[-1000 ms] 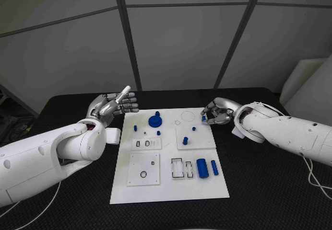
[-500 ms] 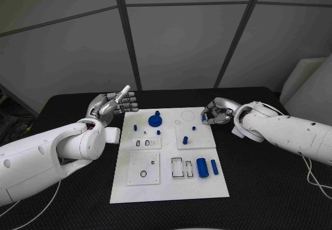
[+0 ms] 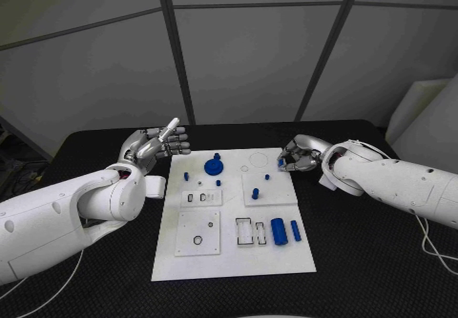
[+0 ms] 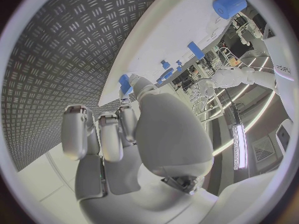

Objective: Assemble the parts on the task board

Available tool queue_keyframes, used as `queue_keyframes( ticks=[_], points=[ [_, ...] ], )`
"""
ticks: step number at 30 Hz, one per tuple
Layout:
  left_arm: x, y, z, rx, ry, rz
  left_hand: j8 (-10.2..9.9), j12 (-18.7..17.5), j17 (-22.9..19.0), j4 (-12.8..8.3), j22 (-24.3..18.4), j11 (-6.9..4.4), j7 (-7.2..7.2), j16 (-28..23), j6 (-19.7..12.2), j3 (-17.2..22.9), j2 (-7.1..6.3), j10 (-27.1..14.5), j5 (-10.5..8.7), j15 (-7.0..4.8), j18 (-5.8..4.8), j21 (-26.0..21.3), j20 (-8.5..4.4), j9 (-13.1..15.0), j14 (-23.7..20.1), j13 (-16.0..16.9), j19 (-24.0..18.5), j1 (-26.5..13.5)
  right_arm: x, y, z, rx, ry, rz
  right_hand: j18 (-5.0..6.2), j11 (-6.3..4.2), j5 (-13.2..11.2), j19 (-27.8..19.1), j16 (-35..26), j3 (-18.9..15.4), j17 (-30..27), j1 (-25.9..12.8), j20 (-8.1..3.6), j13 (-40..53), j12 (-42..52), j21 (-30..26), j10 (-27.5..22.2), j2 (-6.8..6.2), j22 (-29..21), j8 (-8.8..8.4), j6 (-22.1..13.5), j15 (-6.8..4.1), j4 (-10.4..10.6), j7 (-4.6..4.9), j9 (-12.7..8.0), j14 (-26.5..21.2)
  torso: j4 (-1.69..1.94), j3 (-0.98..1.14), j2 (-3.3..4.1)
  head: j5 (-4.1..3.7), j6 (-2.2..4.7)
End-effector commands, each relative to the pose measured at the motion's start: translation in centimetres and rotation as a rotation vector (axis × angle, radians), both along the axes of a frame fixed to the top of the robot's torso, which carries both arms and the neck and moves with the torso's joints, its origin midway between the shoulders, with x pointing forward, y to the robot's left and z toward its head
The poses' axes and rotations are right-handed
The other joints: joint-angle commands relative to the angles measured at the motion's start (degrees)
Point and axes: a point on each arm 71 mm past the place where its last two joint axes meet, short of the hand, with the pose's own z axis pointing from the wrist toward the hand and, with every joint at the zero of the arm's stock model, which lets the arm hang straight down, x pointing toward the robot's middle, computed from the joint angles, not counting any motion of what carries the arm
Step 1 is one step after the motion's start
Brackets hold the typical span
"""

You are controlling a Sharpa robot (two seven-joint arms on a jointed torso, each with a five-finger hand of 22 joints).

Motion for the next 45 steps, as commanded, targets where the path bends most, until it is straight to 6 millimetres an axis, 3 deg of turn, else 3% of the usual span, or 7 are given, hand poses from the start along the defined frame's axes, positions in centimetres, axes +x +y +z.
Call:
queue_keyframes(
  ticks=[1,9,18,22,26,35,45],
  points=[
    [0.0,-0.1,0.2,0.001,-0.012,-0.013,-0.2,-0.3,0.1,-0.2,-0.1,0.36,0.36,-0.3,0.0,0.1,-0.12,0.0,0.06,0.20,-0.66,-0.3,0.38,0.0,0.1,0.0,-0.1,0.6,0.1,0.0,0.0,-0.009,0.006,-0.002,-0.38,-0.31,0.1,0.5,0.4,0.2,14.2,0.0,-0.05,3.3,0.2,0.4,0.2,0.50,2.9,0.23,0.5,-0.45,-0.1,-0.11,0.1,5.9,0.02,-0.01,0.01,-0.04,-0.02],
    [0.0,-0.1,0.2,0.001,-0.012,-0.013,-0.2,-0.3,0.2,-0.4,-0.1,0.35,0.35,-0.5,0.1,0.0,-0.06,0.1,0.06,0.19,-0.66,-0.3,0.39,0.0,0.1,0.0,-0.1,0.7,0.1,0.2,0.1,-0.011,-0.004,-0.009,-0.42,-0.51,0.2,0.6,0.4,0.4,14.2,-0.1,-0.22,3.5,0.4,0.5,0.4,0.90,3.1,0.45,1.0,-0.62,-0.1,-0.33,0.1,5.9,0.01,0.02,0.03,0.02,-0.07],
    [0.0,-0.1,0.2,0.001,-0.011,-0.013,-0.2,-0.3,0.2,-0.4,-0.1,0.35,0.34,-0.5,0.1,0.0,-0.03,0.1,0.06,0.19,-0.66,-0.3,0.39,0.0,0.1,0.0,-0.1,0.7,-0.3,0.4,0.7,0.010,-0.057,-0.021,-0.51,-0.86,0.5,0.9,0.5,1.9,14.5,1.2,-0.63,3.4,0.3,0.7,0.4,2.39,3.5,0.60,1.4,-0.99,-1.0,-0.62,0.1,6.0,-0.08,0.09,-0.05,0.14,-0.04],
    [0.0,0.0,0.1,0.002,-0.011,-0.011,-0.2,-0.3,0.2,-0.4,-0.1,0.35,0.34,-0.5,0.1,0.0,-0.03,0.1,0.06,0.19,-0.66,-0.3,0.39,0.0,0.1,0.0,-0.1,0.7,-0.9,0.9,1.1,0.025,-0.072,-0.019,-0.57,-0.86,0.7,1.1,0.6,2.2,14.7,1.3,-0.67,3.3,0.2,0.8,0.3,2.65,3.8,0.59,1.4,-1.01,-1.1,-0.62,0.1,6.1,-0.21,0.07,-0.19,0.22,-0.02],
    [0.0,0.1,0.1,0.003,-0.010,-0.009,-0.2,-0.3,0.2,-0.5,-0.1,0.35,0.34,-0.5,0.1,0.0,0.01,0.1,0.06,0.19,-0.66,-0.3,0.39,0.0,0.1,0.0,-0.1,0.7,-1.6,1.6,1.5,0.040,-0.078,-0.010,-0.60,-0.87,0.7,1.2,0.6,2.4,14.8,1.3,-0.69,3.3,0.1,0.9,0.3,2.74,3.9,0.58,1.4,-1.02,-1.2,-0.62,0.1,6.1,-0.09,-0.01,-0.20,0.20,0.12],
    [0.1,0.3,0.1,0.005,-0.010,-0.006,-0.2,-0.3,0.2,-0.5,-0.1,0.35,0.34,-0.5,0.1,0.0,0.01,0.1,0.06,0.19,-0.66,-0.3,0.39,0.0,0.1,0.0,-0.1,0.7,-3.3,5.6,3.4,0.089,-0.081,0.044,-0.68,-0.86,0.8,1.5,0.7,2.5,15.0,1.2,-0.70,3.3,0.1,1.1,0.3,2.85,4.3,0.59,1.5,-1.03,-1.2,-0.61,0.1,6.1,-0.18,-0.33,-0.85,0.64,-0.06],
    [0.4,0.3,0.0,0.006,-0.009,-0.003,-0.2,-0.3,0.2,-0.5,-0.1,0.35,0.34,-0.6,0.1,0.0,0.01,0.1,0.06,0.19,-0.66,-0.3,0.39,0.0,0.1,0.0,-0.1,0.7,-4.4,12.0,3.8,0.085,-0.079,0.143,-0.69,-0.83,0.8,1.5,0.7,2.5,15.0,0.7,-0.72,3.2,0.0,1.1,0.3,2.79,4.3,0.56,1.4,-1.01,-1.0,-0.58,0.1,6.1,-0.16,-0.63,-1.35,1.78,-0.56]
  ],
)
